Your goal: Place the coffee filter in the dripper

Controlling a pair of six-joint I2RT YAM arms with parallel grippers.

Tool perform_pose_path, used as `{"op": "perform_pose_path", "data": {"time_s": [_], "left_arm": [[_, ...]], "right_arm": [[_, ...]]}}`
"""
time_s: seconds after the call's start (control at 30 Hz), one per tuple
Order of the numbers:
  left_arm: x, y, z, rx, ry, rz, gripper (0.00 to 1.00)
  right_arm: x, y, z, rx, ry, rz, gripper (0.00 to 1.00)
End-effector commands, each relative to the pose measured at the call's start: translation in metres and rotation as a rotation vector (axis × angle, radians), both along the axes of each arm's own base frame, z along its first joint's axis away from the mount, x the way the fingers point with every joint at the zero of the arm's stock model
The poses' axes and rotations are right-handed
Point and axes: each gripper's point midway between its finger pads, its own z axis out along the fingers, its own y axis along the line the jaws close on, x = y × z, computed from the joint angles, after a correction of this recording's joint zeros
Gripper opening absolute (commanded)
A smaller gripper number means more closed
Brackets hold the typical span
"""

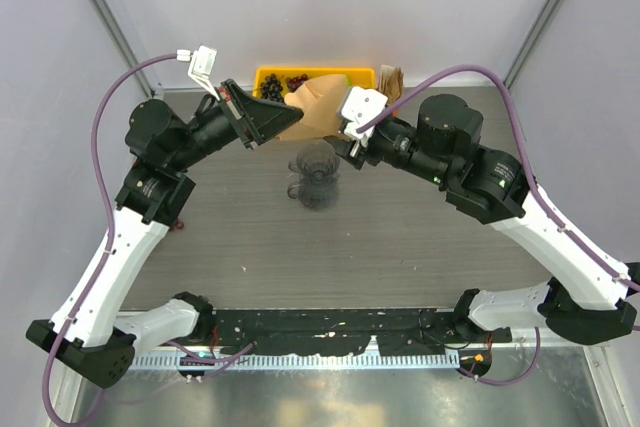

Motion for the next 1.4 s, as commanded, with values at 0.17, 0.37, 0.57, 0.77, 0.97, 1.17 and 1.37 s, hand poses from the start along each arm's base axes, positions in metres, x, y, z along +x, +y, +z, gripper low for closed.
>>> {"op": "perform_pose_path", "data": {"time_s": [0.17,0.37,0.57,0.77,0.97,1.17,1.37], "left_arm": [[-0.009,0.003,0.015,-0.024,-0.065,-0.004,0.05],[-0.015,0.005,0.013,0.006,-0.115,-0.009,0.36],[-0.031,0.013,0.01,0.148,-0.29,-0.031,0.64],[-0.044,0.02,-0.014,0.391,-0.39,-0.127,0.64],[-0.085,0.03,-0.01,0.467,-0.613,-0.33,0.84],[-0.089,0.044,-0.038,0.649,-0.718,-0.364,0.99],[-0.083,0.031,-0.056,0.662,-0.747,-0.339,0.99]], "right_arm": [[-0.011,-0.005,0.024,0.013,-0.076,0.048,0.46],[-0.021,-0.005,0.016,-0.025,-0.076,0.095,0.34],[-0.036,-0.009,0.005,-0.067,-0.045,0.159,0.32],[-0.055,-0.011,-0.005,-0.08,-0.007,0.237,0.25],[-0.074,-0.009,-0.015,-0.094,0.07,0.324,0.15],[-0.094,-0.008,-0.018,-0.073,0.16,0.397,0.08],[-0.108,-0.004,-0.017,-0.054,0.194,0.472,0.1]]}}
